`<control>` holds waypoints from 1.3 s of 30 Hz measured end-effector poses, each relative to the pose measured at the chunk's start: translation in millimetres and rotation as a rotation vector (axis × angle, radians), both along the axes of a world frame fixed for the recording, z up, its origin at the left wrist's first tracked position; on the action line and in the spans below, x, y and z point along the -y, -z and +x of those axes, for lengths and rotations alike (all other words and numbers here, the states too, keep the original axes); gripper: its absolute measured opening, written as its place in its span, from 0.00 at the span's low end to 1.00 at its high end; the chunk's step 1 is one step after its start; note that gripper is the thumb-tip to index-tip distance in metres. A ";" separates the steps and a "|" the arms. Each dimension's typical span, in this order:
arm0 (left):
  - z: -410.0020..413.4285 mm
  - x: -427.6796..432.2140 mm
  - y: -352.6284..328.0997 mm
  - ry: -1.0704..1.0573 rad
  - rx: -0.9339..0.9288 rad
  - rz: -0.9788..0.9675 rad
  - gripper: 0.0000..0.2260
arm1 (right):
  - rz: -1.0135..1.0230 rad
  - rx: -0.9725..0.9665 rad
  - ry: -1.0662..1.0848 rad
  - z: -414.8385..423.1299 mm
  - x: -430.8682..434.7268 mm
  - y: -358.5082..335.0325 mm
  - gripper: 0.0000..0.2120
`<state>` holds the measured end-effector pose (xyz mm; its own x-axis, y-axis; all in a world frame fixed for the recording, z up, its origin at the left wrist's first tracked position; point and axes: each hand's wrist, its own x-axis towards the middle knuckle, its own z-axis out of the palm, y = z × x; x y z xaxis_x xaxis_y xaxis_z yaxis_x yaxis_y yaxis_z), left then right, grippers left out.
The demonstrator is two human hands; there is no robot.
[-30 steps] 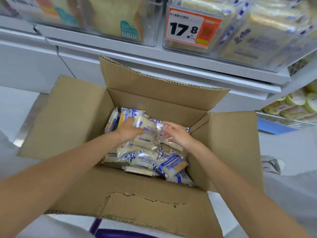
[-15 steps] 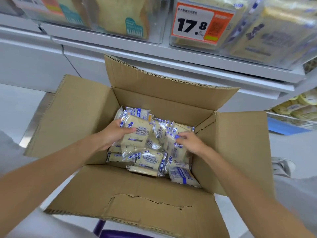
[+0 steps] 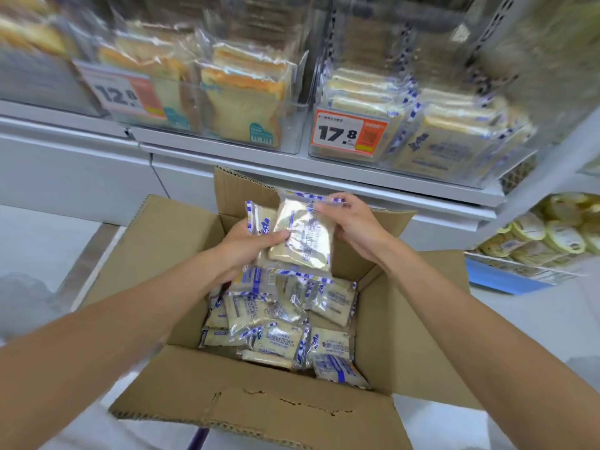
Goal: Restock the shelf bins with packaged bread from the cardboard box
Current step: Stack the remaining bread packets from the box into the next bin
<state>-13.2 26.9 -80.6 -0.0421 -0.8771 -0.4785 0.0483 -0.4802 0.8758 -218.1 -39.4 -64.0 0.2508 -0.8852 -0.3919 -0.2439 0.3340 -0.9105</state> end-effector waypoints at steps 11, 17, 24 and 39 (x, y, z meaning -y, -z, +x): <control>-4.6 -7.2 -62.6 0.284 0.089 -0.030 0.28 | -0.585 -0.668 -0.619 20.8 -26.3 -76.9 0.46; -12.7 10.4 -84.6 0.111 0.137 -0.124 0.28 | -0.550 -0.446 -0.032 -5.6 -28.3 -94.2 0.48; -46.9 25.3 -123.2 0.030 -0.053 -0.144 0.15 | -0.205 -0.126 0.132 -29.4 -23.8 -114.3 0.52; -36.3 108.2 -173.7 -0.070 0.536 -0.727 0.25 | -0.279 0.179 0.195 -43.1 56.8 -168.3 0.37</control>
